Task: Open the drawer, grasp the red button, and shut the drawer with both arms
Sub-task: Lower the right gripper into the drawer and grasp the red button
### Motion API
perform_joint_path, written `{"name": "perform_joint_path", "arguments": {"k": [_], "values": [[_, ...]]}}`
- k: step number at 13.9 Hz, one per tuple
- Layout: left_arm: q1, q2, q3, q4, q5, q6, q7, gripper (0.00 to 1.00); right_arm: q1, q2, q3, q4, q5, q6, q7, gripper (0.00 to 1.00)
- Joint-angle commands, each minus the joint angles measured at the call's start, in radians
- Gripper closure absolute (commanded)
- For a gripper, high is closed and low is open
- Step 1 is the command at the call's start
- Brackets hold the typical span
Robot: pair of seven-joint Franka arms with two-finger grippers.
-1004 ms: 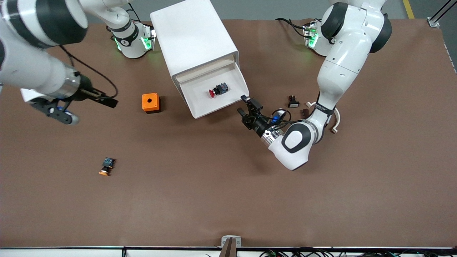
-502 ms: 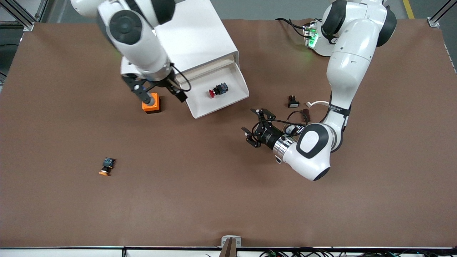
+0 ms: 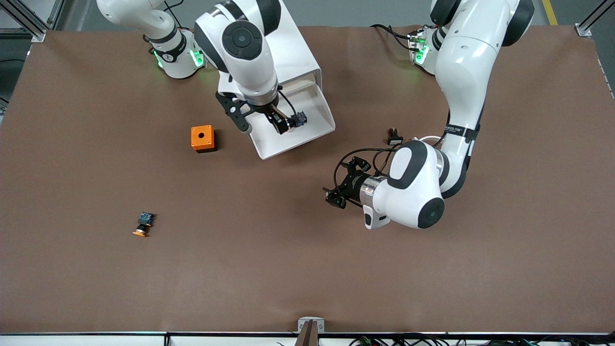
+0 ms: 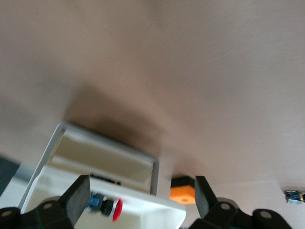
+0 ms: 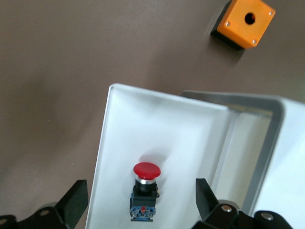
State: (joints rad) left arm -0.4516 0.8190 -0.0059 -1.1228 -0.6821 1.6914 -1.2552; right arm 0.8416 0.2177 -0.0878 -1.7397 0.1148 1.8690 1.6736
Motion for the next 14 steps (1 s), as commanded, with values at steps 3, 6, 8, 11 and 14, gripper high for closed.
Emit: {"name": "perform_joint_path", "arguments": {"k": [3, 6, 8, 11, 14], "values": [[-0.042, -0.041, 0.018, -0.02, 0.172, 0.1, 0.068, 0.01, 0.062, 0.068, -0.017, 0.003, -0.006, 0.071, 0.087, 0.0], [-0.049, -0.041, 0.018, -0.022, 0.194, 0.105, 0.065, 0.01, 0.085, 0.104, -0.017, 0.005, -0.009, 0.107, 0.124, 0.0], [-0.05, -0.041, 0.02, -0.022, 0.197, 0.106, 0.065, 0.01, 0.102, 0.124, -0.017, 0.005, -0.01, 0.114, 0.138, 0.0], [-0.052, -0.055, 0.018, -0.022, 0.197, 0.106, 0.066, 0.01, 0.126, 0.146, -0.017, 0.005, -0.009, 0.116, 0.156, 0.0], [-0.055, -0.057, 0.02, -0.023, 0.197, 0.106, 0.065, 0.01, 0.149, 0.17, -0.017, 0.006, -0.009, 0.118, 0.161, 0.0]]}}
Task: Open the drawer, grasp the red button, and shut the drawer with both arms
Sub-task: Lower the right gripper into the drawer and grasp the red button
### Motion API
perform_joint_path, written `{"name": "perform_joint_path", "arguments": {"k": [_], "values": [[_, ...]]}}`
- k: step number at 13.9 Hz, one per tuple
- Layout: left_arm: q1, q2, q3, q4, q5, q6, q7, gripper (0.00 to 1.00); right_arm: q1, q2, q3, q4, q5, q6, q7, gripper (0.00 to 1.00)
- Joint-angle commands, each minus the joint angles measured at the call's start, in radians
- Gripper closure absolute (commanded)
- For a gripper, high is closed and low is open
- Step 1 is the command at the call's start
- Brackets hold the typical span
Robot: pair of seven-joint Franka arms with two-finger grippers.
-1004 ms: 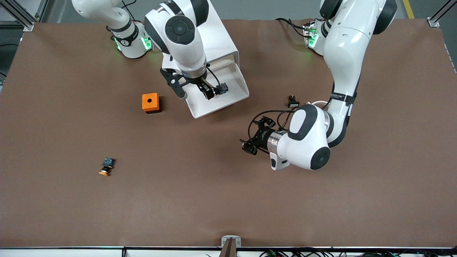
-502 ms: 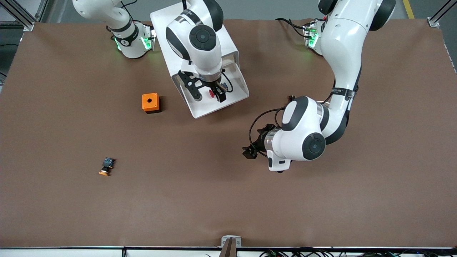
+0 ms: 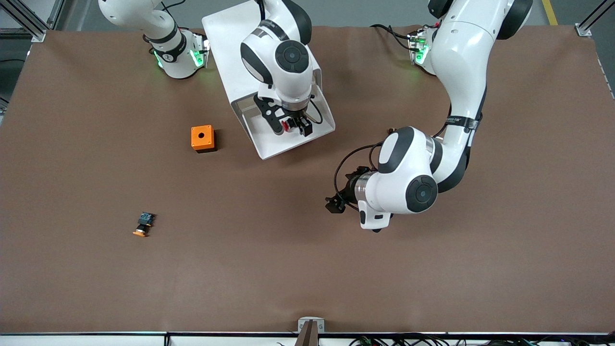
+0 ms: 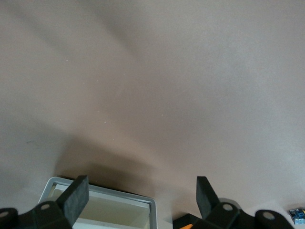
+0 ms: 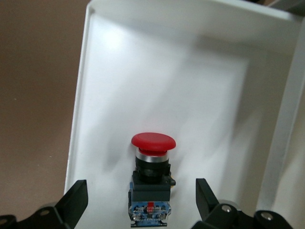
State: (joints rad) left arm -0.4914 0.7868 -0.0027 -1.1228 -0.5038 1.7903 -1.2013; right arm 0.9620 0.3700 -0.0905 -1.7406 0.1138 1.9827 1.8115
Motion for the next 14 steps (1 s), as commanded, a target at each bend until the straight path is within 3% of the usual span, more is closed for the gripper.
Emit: {"name": "perform_joint_path", "arguments": {"k": [1, 4, 5, 8, 9, 12, 14], "values": [[-0.015, -0.024, 0.016, -0.023, 0.019, 0.008, 0.011, 0.01, 0.034, 0.023, -0.014, 0.009, -0.008, 0.007, 0.025, 0.01], [-0.016, -0.021, 0.018, -0.025, 0.019, 0.008, 0.011, 0.01, 0.041, 0.038, -0.012, 0.01, -0.008, 0.008, 0.025, 0.11], [-0.016, -0.023, 0.018, -0.028, 0.021, 0.008, 0.011, 0.01, 0.047, 0.044, -0.012, 0.012, -0.008, 0.008, 0.023, 0.23], [-0.019, -0.02, 0.018, -0.031, 0.021, 0.008, 0.011, 0.01, 0.049, 0.044, -0.012, 0.019, -0.002, 0.005, 0.008, 0.84], [-0.021, -0.02, 0.018, -0.031, 0.021, 0.008, 0.011, 0.01, 0.047, 0.043, -0.012, 0.027, -0.002, -0.002, 0.008, 0.96], [-0.023, -0.02, 0.015, -0.031, 0.053, 0.008, 0.009, 0.01, 0.005, 0.035, -0.015, 0.084, 0.004, -0.05, -0.03, 1.0], [-0.03, -0.02, 0.015, -0.031, 0.073, 0.008, 0.006, 0.01, -0.061, 0.033, -0.015, 0.191, 0.009, -0.213, -0.166, 1.0]]}}
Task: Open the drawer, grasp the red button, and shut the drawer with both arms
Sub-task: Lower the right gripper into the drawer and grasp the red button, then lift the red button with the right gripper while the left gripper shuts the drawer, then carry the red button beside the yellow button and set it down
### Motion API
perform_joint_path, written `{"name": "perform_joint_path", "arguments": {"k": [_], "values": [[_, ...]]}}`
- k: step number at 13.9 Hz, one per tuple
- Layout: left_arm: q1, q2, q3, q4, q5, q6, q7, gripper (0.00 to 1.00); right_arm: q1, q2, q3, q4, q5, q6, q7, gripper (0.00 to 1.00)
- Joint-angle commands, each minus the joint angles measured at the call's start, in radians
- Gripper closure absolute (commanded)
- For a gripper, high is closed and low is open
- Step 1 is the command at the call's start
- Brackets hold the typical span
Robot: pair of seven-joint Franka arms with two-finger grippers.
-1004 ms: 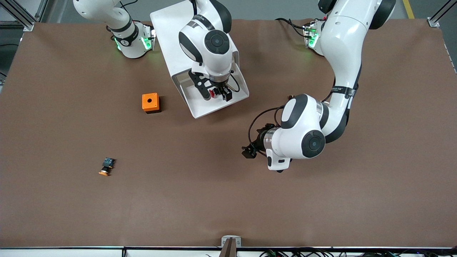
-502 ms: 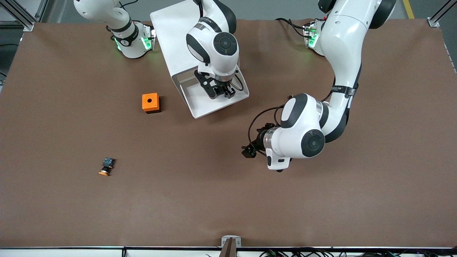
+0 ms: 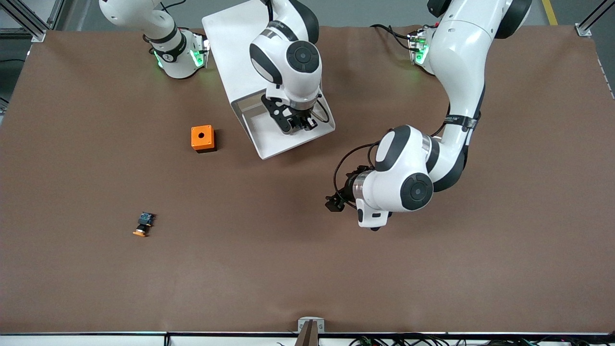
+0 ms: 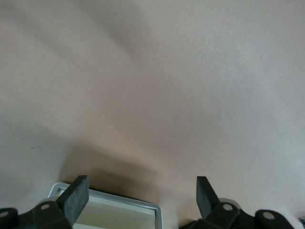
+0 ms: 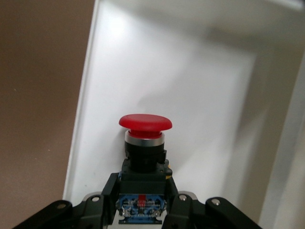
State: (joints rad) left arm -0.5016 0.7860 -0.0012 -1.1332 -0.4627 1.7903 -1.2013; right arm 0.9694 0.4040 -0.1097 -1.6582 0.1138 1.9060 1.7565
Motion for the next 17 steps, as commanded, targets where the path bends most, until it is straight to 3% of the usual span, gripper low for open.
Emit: {"name": "perform_joint_path", "arguments": {"k": [1, 5, 11, 14, 17], "values": [[-0.028, -0.022, 0.015, -0.02, 0.047, 0.008, 0.005, 0.01, -0.115, -0.001, 0.002, 0.154, 0.01, -0.2, -0.206, 1.0], [-0.092, -0.022, 0.013, -0.02, 0.205, 0.032, -0.001, 0.01, -0.322, -0.013, 0.002, 0.167, 0.01, -0.208, -0.652, 1.0], [-0.221, -0.024, 0.009, -0.048, 0.398, 0.146, -0.032, 0.01, -0.61, 0.001, 0.001, 0.068, 0.015, -0.02, -1.277, 0.99], [-0.265, -0.025, 0.006, -0.074, 0.412, 0.166, -0.052, 0.01, -0.701, 0.051, 0.001, 0.002, 0.014, 0.129, -1.465, 0.99], [-0.308, -0.025, 0.006, -0.094, 0.414, 0.166, -0.075, 0.01, -0.739, 0.127, 0.001, -0.006, 0.009, 0.226, -1.511, 0.99]]}}
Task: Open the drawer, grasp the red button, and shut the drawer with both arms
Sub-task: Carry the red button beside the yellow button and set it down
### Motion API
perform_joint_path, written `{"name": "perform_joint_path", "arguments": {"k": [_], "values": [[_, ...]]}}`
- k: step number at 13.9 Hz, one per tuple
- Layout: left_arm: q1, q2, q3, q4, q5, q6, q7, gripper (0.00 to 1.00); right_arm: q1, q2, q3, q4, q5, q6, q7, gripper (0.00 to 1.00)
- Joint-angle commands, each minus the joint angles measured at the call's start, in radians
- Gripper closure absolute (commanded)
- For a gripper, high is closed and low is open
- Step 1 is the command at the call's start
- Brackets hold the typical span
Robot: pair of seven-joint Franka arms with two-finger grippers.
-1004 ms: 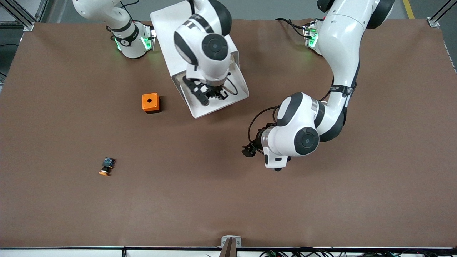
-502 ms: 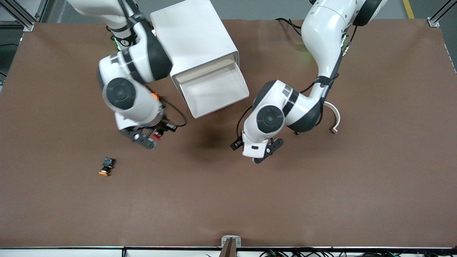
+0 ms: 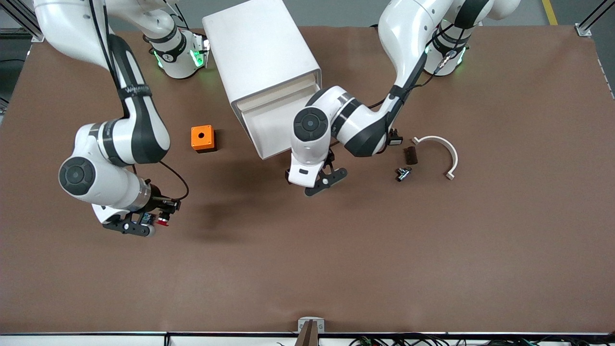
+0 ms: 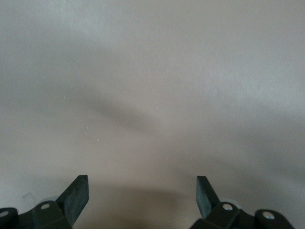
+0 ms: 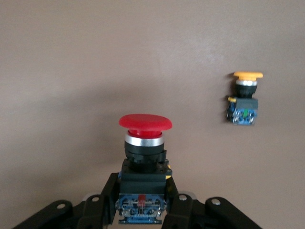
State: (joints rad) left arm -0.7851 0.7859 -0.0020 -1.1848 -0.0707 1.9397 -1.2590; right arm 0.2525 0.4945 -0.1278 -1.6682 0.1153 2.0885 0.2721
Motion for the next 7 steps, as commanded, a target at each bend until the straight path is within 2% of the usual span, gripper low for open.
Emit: {"name": "perform_joint_path", "arguments": {"k": [1, 7], "values": [[-0.039, -0.025, 0.005, -0.052, 0.022, 0.016, -0.025, 0.01, -0.024, 0.056, 0.017, 0.004, 0.007, 0.065, -0.028, 0.99], [-0.045, -0.034, -0.078, -0.088, -0.001, 0.01, -0.077, 0.01, -0.027, 0.139, 0.017, 0.004, 0.003, 0.131, -0.046, 0.99]]}}
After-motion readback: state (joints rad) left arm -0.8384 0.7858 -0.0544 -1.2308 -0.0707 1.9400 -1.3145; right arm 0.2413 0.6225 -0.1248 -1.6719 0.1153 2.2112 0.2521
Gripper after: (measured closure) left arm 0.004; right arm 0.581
